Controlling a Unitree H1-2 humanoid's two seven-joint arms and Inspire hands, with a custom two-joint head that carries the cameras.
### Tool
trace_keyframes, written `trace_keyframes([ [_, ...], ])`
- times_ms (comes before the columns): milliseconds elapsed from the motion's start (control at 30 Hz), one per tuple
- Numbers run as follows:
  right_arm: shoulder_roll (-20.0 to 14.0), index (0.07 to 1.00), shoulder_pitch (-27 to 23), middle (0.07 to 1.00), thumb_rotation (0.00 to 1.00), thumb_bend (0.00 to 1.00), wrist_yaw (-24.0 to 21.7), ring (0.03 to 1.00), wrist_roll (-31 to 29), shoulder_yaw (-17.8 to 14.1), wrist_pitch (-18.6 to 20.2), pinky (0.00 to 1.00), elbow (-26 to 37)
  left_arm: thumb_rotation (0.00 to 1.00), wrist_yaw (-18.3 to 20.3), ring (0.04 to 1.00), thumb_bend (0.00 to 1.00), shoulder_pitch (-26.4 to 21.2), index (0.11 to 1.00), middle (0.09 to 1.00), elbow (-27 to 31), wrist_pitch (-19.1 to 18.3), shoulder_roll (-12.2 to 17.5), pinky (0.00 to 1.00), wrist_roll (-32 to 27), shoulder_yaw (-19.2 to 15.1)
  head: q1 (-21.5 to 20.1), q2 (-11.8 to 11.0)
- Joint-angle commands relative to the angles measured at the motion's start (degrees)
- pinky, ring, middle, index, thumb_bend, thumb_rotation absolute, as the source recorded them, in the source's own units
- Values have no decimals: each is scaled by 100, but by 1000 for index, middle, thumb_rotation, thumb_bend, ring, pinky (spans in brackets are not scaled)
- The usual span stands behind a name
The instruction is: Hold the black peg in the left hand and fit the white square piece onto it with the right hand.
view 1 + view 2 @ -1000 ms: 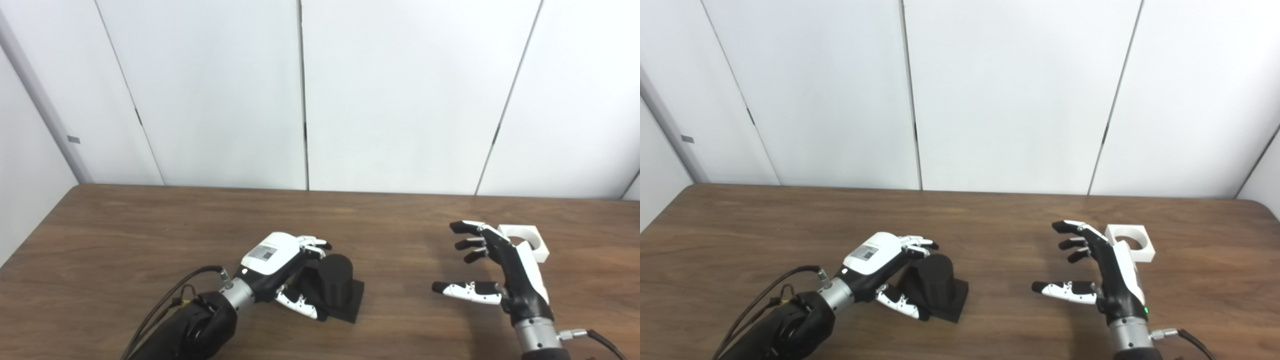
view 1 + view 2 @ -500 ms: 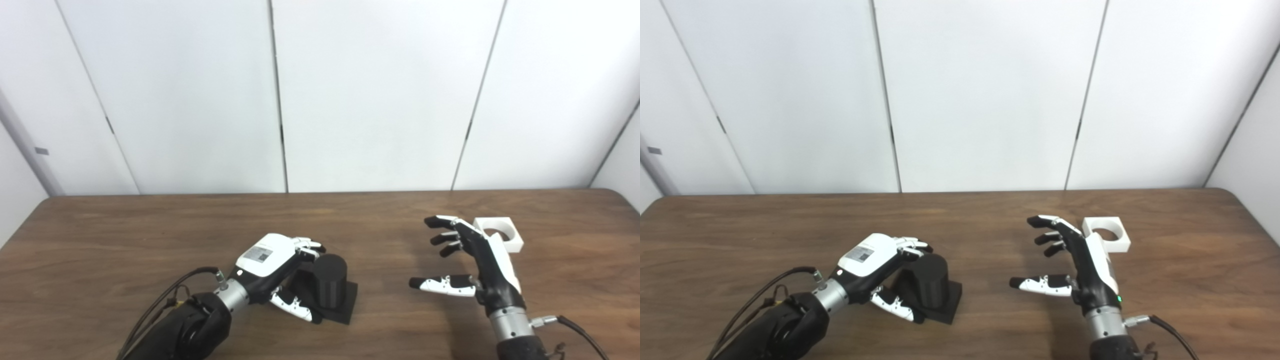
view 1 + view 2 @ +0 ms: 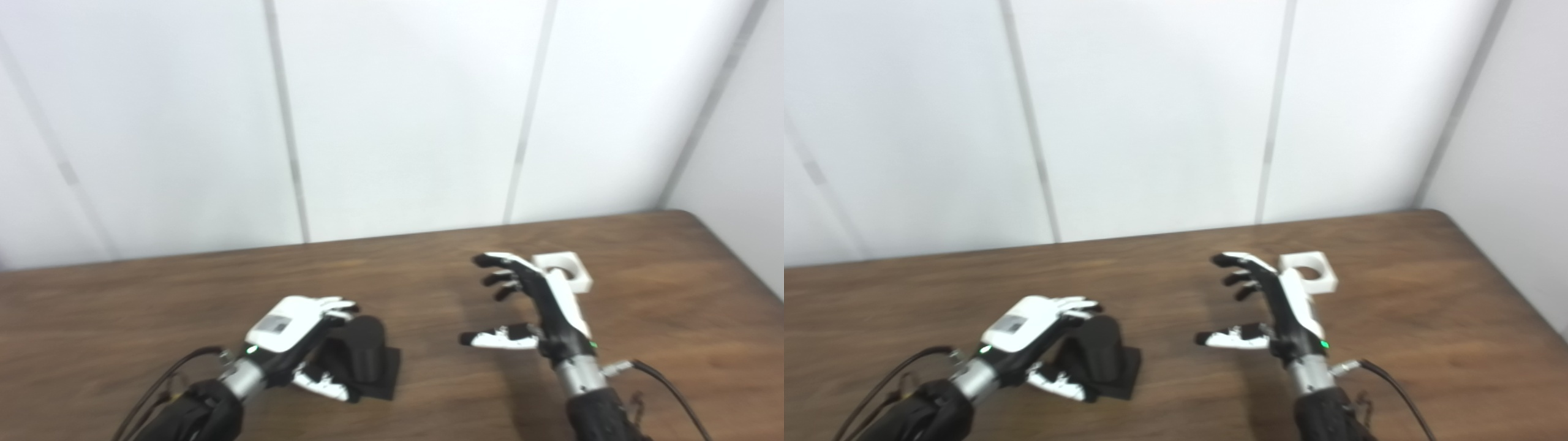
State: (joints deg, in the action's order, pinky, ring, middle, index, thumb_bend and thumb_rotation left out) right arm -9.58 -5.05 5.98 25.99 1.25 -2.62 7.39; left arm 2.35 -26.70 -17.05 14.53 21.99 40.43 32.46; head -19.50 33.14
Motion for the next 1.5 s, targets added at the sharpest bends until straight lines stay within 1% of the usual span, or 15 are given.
trace_keyframes([
  [0, -58, 719, -251, 747, 0, 602, 14, 651, 114, 12, -13, 528, 233, 67, 437, 874, 524, 268, 490, 854, -119, 29, 235, 824, 261, 176, -46, -11],
  [67, -138, 724, -321, 748, 0, 618, -49, 655, 206, -5, 91, 531, 262, 65, 419, 867, 524, 288, 490, 848, -110, 62, 270, 810, 240, 153, -344, -94],
  [167, -333, 726, -462, 749, 0, 634, -174, 673, 316, -68, 232, 559, 308, 63, 387, 852, 524, 309, 489, 840, -113, 171, 312, 785, 186, 122, -567, -164],
  [233, -541, 729, -589, 757, 3, 639, -349, 685, 492, -93, 448, 572, 384, 62, 368, 846, 524, 328, 489, 835, -123, 247, 324, 777, 133, 84, -704, -223],
  [267, -666, 737, -655, 770, 27, 651, -482, 697, 603, -94, 608, 582, 446, 61, 379, 845, 524, 338, 489, 836, -118, 269, 329, 776, 111, 67, -704, -223],
  [367, -1125, 788, -870, 823, 90, 662, -1092, 753, 1053, -24, 1252, 611, 668, 59, 385, 840, 524, 364, 488, 832, -107, 342, 341, 774, 78, 19, -820, -275],
  [467, -1615, 825, -1132, 868, 137, 705, -1569, 794, 1363, 73, 1522, 628, 653, 58, 389, 833, 524, 382, 488, 823, -97, 401, 357, 766, 81, -19, -897, -318],
  [567, -1895, 820, -1351, 880, 145, 744, -1836, 816, 1516, 162, 1687, 656, 548, 58, 374, 827, 524, 394, 488, 817, -78, 437, 372, 756, 94, -49, -916, -327],
  [700, -2272, 808, -1664, 883, 118, 784, -2047, 839, 1709, 263, 1706, 682, 227, 56, 497, 826, 524, 448, 488, 813, 91, 356, 398, 754, 53, -100, -945, -344],
  [867, -2557, 810, -1945, 898, 107, 818, -2328, 859, 1902, 408, 1768, 696, -72, 56, 550, 823, 524, 474, 488, 810, 142, 360, 404, 749, 82, -139, -960, -346],
  [1000, -2738, 828, -2170, 932, 112, 838, -2636, 911, 2056, 572, 1902, 830, -293, 55, 607, 822, 523, 495, 488, 812, 185, 342, 393, 750, 51, -179, -945, -349],
  [1133, -2868, 848, -2436, 965, 118, 839, -3029, 960, 2230, 751, 2102, 899, -549, 55, 603, 818, 523, 504, 488, 810, 175, 381, 387, 745, 73, -199, -929, -334],
  [1233, -2925, 855, -2633, 977, 120, 851, -3228, 981, 2319, 888, 2190, 913, -786, 55, 617, 818, 523, 505, 488, 809, 170, 357, 384, 746, 97, -197, -931, -338],
  [1400, -2973, 869, -2878, 995, 184, 895, -3520, 999, 2327, 1018, 2239, 945, -1119, 56, 617, 814, 524, 515, 488, 807, 206, 339, 379, 739, 109, -206, -890, -334],
  [1467, -2981, 872, -2947, 999, 193, 907, -3653, 1000, 2280, 1042, 2269, 954, -1207, 55, 617, 815, 523, 529, 488, 808, 233, 317, 377, 742, 118, -214, -872, -327],
])
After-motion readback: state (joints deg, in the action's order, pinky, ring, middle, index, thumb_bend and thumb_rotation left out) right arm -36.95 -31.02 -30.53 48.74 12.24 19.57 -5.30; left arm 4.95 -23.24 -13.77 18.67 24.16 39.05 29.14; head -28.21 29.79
